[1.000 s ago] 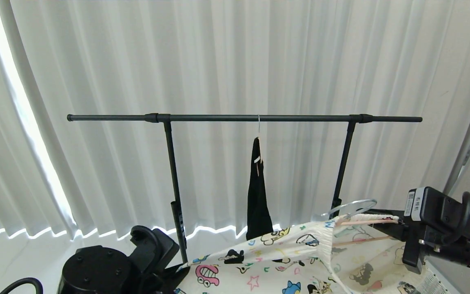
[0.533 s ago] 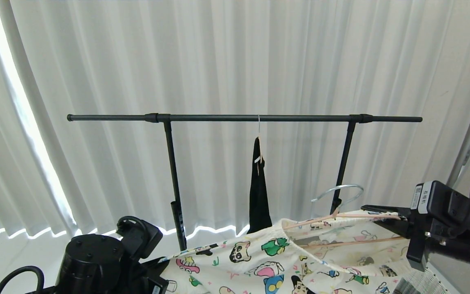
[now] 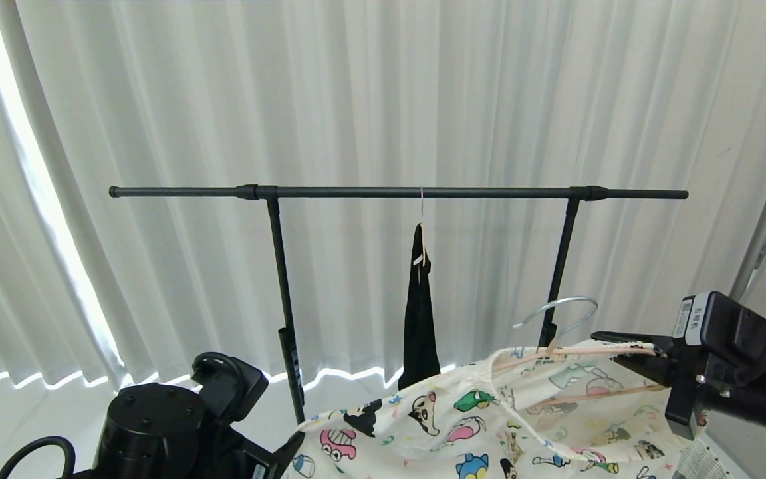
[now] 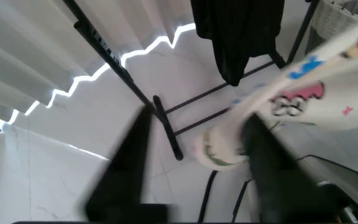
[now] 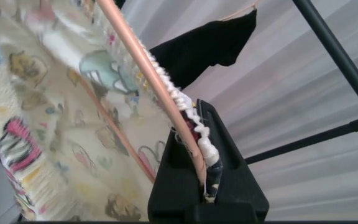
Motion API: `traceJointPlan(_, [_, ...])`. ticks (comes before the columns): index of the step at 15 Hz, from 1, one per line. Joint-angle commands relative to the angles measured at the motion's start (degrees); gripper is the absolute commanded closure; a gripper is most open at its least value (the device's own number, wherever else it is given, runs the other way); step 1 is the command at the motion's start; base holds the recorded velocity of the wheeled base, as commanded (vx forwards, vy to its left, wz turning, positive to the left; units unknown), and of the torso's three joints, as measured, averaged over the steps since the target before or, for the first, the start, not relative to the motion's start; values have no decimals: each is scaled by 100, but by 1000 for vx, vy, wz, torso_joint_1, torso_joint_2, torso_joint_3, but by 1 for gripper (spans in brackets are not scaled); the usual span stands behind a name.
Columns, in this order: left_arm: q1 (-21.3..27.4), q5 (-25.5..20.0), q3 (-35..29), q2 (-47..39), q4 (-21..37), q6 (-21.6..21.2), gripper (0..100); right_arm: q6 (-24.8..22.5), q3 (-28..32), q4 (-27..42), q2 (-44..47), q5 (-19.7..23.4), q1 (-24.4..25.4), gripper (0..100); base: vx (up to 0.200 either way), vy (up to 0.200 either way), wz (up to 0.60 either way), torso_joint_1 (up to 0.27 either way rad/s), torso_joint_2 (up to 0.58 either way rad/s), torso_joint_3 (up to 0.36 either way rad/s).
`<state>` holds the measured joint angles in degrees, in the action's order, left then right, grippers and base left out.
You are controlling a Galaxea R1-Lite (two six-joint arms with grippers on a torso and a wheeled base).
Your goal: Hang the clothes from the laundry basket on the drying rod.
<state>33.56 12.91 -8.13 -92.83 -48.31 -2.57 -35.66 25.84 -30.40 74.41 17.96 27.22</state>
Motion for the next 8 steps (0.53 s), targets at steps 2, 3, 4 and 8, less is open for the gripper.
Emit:
traceJointPlan(2, [-7,-8,-4,72,-20,2,0,6,-9,8,12,-11,-77,100,0,0,0,0,0,0])
traceJointPlan(3, [-7,-8,5,116,-20,11,0,-3,-18,17,3,-29,-226,100,0,0,0,0,0,0])
traceJointPlan(4, [-16,1,5,169,-20,11,0,15,-27,52,-32,-117,-428,100,0,0,0,0,0,0])
traceJointPlan(8, [-122,757,5,204,-20,248,0,841,-18,1414,-665,-1031,-1254,100,0,0,0,0,0,0])
